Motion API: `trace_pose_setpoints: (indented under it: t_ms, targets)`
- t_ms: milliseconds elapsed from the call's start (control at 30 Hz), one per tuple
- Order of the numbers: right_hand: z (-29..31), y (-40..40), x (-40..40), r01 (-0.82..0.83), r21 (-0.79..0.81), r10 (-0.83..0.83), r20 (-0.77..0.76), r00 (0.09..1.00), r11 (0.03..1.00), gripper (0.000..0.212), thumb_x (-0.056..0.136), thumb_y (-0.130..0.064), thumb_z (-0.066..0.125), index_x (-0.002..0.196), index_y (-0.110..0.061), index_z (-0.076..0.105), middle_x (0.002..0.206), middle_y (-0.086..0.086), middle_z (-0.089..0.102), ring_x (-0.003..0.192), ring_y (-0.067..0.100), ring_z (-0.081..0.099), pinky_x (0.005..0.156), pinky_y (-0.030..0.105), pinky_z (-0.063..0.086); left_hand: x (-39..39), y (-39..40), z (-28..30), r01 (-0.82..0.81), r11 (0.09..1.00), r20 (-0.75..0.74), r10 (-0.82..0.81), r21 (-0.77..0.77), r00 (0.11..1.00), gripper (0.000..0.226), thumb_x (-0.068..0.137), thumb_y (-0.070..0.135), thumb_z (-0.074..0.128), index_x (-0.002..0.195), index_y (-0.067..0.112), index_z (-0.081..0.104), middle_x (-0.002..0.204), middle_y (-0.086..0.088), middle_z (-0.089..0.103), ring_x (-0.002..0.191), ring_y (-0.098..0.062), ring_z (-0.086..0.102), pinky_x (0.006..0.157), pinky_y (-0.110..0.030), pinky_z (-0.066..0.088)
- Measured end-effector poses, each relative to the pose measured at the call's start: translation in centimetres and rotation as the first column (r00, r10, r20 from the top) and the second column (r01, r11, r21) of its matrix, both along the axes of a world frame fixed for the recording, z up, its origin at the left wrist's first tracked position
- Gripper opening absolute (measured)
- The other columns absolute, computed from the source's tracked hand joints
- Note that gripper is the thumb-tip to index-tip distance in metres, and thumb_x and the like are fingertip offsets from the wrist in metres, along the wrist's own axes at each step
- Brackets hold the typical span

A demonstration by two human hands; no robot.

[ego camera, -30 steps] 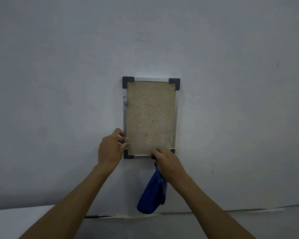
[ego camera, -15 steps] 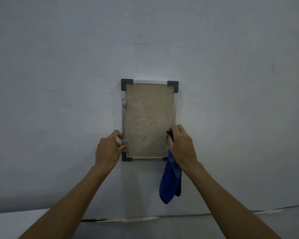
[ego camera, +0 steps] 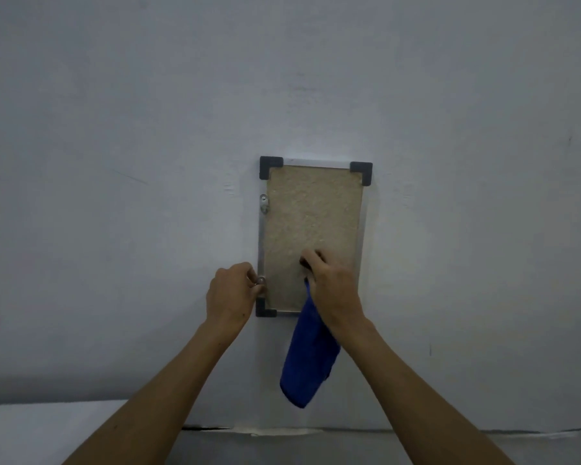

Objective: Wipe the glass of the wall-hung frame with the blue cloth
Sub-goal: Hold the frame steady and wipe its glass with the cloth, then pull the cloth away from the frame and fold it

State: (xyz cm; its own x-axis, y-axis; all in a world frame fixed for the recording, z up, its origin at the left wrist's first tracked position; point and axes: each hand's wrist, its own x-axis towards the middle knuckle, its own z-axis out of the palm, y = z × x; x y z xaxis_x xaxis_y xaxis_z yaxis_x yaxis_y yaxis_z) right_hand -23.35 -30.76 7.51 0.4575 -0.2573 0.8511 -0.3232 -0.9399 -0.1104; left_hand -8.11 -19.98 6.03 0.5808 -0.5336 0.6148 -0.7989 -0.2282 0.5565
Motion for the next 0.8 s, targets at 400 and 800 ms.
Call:
trace_pose_setpoints:
  t_ms: [400,800]
  targets:
    - [-2.6,1.1,-2.8,-0.249,0.757,0.267,0.102,0.958,0.604,0.014,0.085,-0.031,0.077,0.094,-0.023,0.072,0.095,-0.009,0.076,0.087,-0.004,0.067,0.074,0.011,0.050,-2.2,1.1,0.7,-0.245,0.930,0.226,0.185,0.274,0.956,0.032,0.100,0.030,0.056,0.073,0.013,0.048,0.070,0.002,0.048,0.058,-0.013,0.048,0.047,-0.026,0.034]
    - [1.9,3.5,-5.4,-0.600,0.799,0.381,0.545,0.747,0.034,0.025,0.081,-0.018,0.083,0.098,-0.010,0.067,0.102,0.013,0.075,0.090,0.020,0.072,0.070,0.029,0.059,-5.5,5.9,1.6,0.593,0.794,-0.746,-0.475,-0.135,0.466,0.042,0.074,0.033,0.085,0.104,0.005,0.075,0.086,-0.004,0.075,0.079,-0.013,0.069,0.075,-0.027,0.059]
